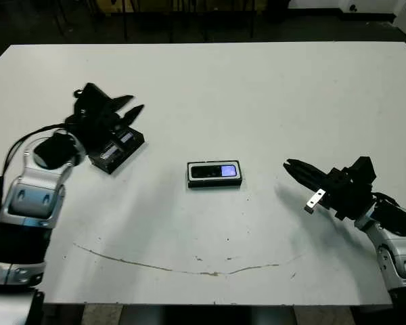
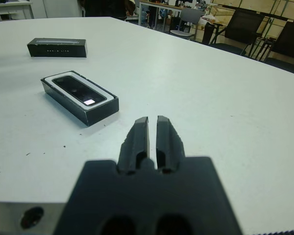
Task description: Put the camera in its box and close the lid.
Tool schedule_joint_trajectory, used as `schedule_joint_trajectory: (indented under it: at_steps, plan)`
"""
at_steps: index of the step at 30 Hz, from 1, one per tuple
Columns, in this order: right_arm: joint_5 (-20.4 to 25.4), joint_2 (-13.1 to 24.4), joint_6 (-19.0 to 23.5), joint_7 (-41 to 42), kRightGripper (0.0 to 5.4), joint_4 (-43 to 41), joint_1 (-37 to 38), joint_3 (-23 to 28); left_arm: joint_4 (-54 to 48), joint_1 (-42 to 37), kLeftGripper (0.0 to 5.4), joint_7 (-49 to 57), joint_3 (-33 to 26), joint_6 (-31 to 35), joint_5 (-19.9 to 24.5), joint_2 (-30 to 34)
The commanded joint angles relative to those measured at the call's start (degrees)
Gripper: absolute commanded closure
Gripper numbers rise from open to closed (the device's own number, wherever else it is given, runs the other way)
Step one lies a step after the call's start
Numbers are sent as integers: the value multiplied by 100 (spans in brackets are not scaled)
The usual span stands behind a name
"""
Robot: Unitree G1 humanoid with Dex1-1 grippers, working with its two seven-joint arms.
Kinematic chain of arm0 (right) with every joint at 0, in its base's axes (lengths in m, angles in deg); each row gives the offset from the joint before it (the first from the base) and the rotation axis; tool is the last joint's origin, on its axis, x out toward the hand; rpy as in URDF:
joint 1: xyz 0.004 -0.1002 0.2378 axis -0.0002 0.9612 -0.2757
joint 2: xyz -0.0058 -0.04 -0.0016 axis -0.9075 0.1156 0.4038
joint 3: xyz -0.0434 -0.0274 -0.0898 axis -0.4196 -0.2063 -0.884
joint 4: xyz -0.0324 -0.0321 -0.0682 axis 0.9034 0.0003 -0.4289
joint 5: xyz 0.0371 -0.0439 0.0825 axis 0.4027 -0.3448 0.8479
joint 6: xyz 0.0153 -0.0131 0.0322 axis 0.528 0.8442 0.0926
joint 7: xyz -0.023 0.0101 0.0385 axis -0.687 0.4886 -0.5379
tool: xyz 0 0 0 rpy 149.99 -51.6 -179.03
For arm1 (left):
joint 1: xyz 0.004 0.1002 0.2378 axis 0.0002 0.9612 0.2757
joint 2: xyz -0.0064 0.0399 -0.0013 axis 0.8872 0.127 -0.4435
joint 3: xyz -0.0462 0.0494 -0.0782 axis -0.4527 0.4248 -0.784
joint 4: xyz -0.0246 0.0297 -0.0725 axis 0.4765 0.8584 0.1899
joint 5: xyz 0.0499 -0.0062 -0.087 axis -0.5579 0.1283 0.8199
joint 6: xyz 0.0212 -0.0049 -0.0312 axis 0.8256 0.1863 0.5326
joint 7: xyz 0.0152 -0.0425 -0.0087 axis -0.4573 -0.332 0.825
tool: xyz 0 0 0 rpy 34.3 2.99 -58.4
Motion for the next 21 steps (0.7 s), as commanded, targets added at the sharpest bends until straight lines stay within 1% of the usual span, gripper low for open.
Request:
schedule_joint_trajectory:
  at_steps: [1, 2, 3, 5, 7, 9, 11, 12, 16, 19, 21]
  plan:
    - [-14, 10, 83, 1, 540, -12, 37, -4, 351, 95, 332, -240, 20, 38, -86, 344]
    - [36, -2, 57, 76, 540, 44, 14, -2, 463, 69, 314, -352, 39, 117, -61, 415]
    - [-5, 7, 59, 47, 540, 35, 14, -11, 581, 46, 295, -488, 58, 206, -21, 479]
    - [-44, 30, 159, -23, 540, -34, 33, -20, 778, 4, 255, -737, 94, 374, 59, 561]
    - [-79, 14, 8, -7, 540, 7, 32, -18, 952, -26, 219, -911, 155, 435, 50, 604]
    - [-56, -25, -164, 71, 540, 119, 6, -9, 1129, -99, 183, -1036, 205, 591, 67, 571]
    - [-14, -42, -194, 120, 540, 199, -16, -12, 1320, -181, 146, -1125, 243, 679, 97, 512]
    - [29, -55, -142, 131, 540, 218, -24, -7, 1413, -213, 127, -1177, 249, 674, 126, 489]
    - [-25, -53, -198, 145, 540, 298, -60, -13, 1732, -416, 51, -1338, 183, 1182, 451, 333]
    - [46, -86, -300, 255, 540, 450, -108, 19, 2097, -525, 1, -1462, 186, 1048, 551, 280]
    - [77, -100, -330, 304, 540, 534, -127, 32, 2303, -568, 1, -1442, 176, 925, 557, 236]
